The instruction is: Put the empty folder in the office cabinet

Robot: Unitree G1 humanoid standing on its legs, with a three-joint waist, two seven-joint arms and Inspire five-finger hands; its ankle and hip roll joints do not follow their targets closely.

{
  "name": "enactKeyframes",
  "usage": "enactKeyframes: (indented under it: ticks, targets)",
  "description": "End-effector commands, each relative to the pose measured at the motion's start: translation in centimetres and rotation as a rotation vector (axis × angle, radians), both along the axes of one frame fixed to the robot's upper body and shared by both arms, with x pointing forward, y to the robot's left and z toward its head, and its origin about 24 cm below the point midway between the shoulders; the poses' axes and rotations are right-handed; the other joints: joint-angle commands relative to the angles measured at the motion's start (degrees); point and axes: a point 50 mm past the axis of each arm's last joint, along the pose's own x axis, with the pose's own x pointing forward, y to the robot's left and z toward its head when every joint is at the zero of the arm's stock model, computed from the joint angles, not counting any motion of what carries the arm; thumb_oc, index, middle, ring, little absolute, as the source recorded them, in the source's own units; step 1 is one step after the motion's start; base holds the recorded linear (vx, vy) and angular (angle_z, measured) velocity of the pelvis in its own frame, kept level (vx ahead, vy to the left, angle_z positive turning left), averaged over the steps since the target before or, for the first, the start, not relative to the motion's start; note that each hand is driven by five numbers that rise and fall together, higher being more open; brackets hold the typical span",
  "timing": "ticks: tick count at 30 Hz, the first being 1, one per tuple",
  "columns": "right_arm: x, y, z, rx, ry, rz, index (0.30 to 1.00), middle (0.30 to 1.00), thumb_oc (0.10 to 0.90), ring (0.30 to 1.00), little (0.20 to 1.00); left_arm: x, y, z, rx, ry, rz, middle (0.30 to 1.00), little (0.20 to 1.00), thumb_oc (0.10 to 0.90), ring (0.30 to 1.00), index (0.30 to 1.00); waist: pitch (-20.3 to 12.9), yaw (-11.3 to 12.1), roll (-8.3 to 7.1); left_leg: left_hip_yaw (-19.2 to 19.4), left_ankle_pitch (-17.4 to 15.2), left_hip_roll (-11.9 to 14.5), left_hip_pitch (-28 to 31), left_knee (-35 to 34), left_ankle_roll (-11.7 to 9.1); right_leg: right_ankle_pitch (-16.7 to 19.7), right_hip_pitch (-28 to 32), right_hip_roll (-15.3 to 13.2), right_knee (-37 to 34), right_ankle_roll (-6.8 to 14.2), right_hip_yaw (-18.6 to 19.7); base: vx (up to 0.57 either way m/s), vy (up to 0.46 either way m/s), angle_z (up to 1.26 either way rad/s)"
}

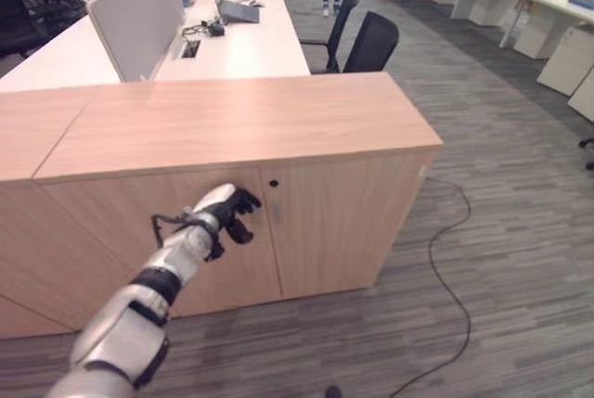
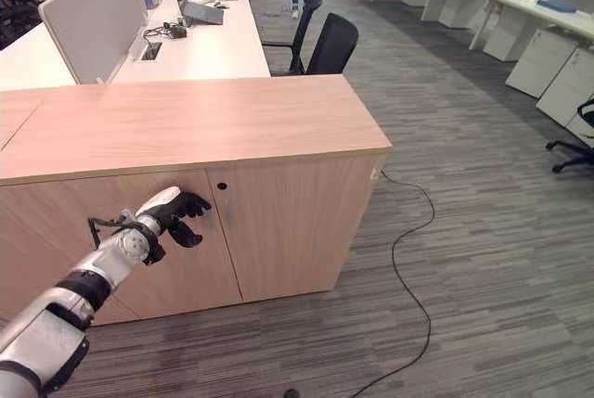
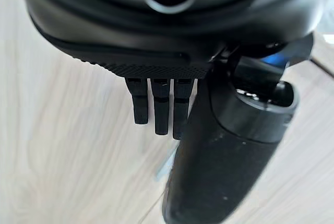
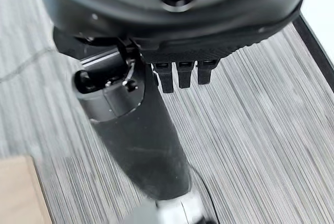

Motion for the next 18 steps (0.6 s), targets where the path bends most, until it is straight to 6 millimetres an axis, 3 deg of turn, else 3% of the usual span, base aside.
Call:
enactKeyframes:
  ticks: [1,2,3,6,7,8,9,10,13,14,15,16,18]
  targets:
    - [-0.4,-0.7,0.2,-0.035,0.033,0.031,0.900,0.900,0.800,0.900,0.900,-0.2,1.2,-0.3,-0.410,-0.095,0.258,0.900,0.900,0.800,0.900,0.900,-3.85,0.89,0.21,-2.01,-5.94,-0.72,-0.10,2.91,1.05,-6.23,3.34,-3.16,0.31,7.06,-3.56,0.06,0.119,-0.25]
    - [-0.4,-0.7,0.2,-0.035,0.033,0.031,0.900,0.900,0.800,0.900,0.900,-0.2,1.2,-0.3,-0.410,-0.095,0.258,0.900,0.900,0.800,0.900,0.900,-3.98,0.85,0.20,-2.04,-5.84,-0.76,-0.25,2.85,1.05,-6.20,3.18,-3.18,0.31,7.06,-3.59,0.04,0.106,0.00]
    - [1.0,0.1,-0.1,-0.027,-0.010,0.026,0.900,0.900,0.800,0.900,0.900,-2.7,0.3,-3.6,-0.526,-0.038,0.308,0.900,0.900,0.800,0.900,0.900,-4.35,1.49,0.17,-2.39,-4.93,-1.22,0.23,0.32,1.22,-6.30,2.83,-3.48,0.31,7.30,-4.07,0.04,0.101,0.08]
    - [2.1,0.7,-0.2,-0.019,-0.043,0.013,0.900,0.900,0.800,0.900,0.900,-5.4,-0.3,-6.5,-0.571,0.014,0.352,0.900,0.900,0.800,0.900,0.900,-4.76,2.28,-0.11,-3.10,-4.93,-1.48,-0.36,-0.03,1.34,-6.40,2.55,-3.84,0.31,7.46,-4.80,0.03,0.076,0.07]
    - [3.0,0.5,-0.1,-0.030,-0.063,0.026,0.900,0.900,0.800,0.900,0.900,-8.6,-0.7,-10.0,-0.632,0.158,0.399,0.900,0.900,0.800,0.900,0.900,-5.19,2.93,-0.27,-3.59,-5.08,-1.68,-0.92,-0.03,1.38,-6.50,2.29,-4.20,0.31,7.62,-5.40,0.03,0.073,0.14]
    - [3.0,0.5,-0.1,-0.030,-0.063,0.026,0.900,0.900,0.800,0.900,0.900,-8.6,-0.7,-10.0,-0.632,0.158,0.399,0.900,0.900,0.800,0.900,0.900,-5.22,2.91,-0.27,-3.61,-5.09,-1.68,-0.94,-0.03,1.39,-6.51,2.28,-4.20,0.31,7.62,-5.41,0.03,0.102,0.24]
    - [3.1,-0.1,0.0,-0.051,-0.059,0.023,0.900,0.900,0.800,0.900,0.900,-12.1,-0.7,-12.9,-0.688,0.283,0.476,0.900,0.900,0.800,0.900,0.900,-5.37,3.62,-0.29,-4.07,-5.12,-1.88,-1.39,-0.03,1.53,-6.54,2.07,-4.43,0.31,7.72,-5.94,0.02,0.054,0.20]
    - [3.1,-0.1,0.0,-0.051,-0.059,0.024,0.900,0.900,0.800,0.900,0.900,-12.1,-0.7,-12.9,-0.689,0.283,0.476,0.900,0.900,0.800,0.900,0.900,-5.40,3.60,-0.28,-4.09,-5.13,-1.87,-1.40,-0.03,1.53,-6.55,2.06,-4.43,0.31,7.72,-5.96,0.02,0.071,0.20]
    - [4.0,-0.6,0.2,-0.069,-0.071,0.019,0.900,0.900,0.800,0.900,0.900,-17.0,-0.5,-16.3,-0.702,0.456,0.614,0.900,0.900,0.800,0.900,0.900,-5.44,4.83,-0.58,-5.05,-5.11,-2.20,-1.91,-0.03,1.84,-6.49,1.92,-4.78,0.31,7.78,-6.64,0.01,0.042,0.16]
    - [4.3,-0.6,0.3,-0.072,-0.077,0.021,0.900,0.900,0.800,0.900,0.900,-18.9,-0.3,-17.3,-0.687,0.511,0.671,0.900,0.900,0.800,0.900,0.900,-5.42,5.31,-0.71,-5.39,-5.06,-2.38,-2.05,-0.03,1.94,-6.48,1.94,-4.90,0.31,7.73,-6.87,0.00,0.051,0.19]
    - [4.7,-0.2,0.2,-0.069,-0.085,0.025,0.900,0.900,0.800,0.900,0.900,-22.7,0.0,-18.8,-0.645,0.617,0.776,0.900,0.900,0.800,0.900,0.900,-5.48,6.38,-0.99,-6.08,-5.05,-2.65,-2.32,-0.03,2.15,-6.49,1.89,-5.11,0.31,7.69,-7.42,0.00,0.043,0.18]
    - [4.7,-0.2,0.2,-0.069,-0.085,0.025,0.900,0.900,0.800,0.900,0.900,-22.7,0.0,-18.8,-0.645,0.617,0.776,0.900,0.900,0.800,0.900,0.900,-5.47,6.34,-0.99,-6.11,-5.06,-2.65,-2.32,-0.03,2.15,-6.50,1.91,-5.11,0.31,7.69,-7.44,0.00,0.040,0.16]
    - [4.5,0.3,0.0,-0.058,-0.080,0.020,0.900,0.900,0.800,0.900,0.900,-27.1,0.7,-19.8,-0.579,0.738,0.883,0.900,0.900,0.800,0.900,0.900,-5.63,7.17,-1.26,-6.58,-5.12,-2.88,-2.39,-0.03,2.28,-6.59,2.02,-5.27,0.31,7.71,-7.85,0.01,0.038,0.15]
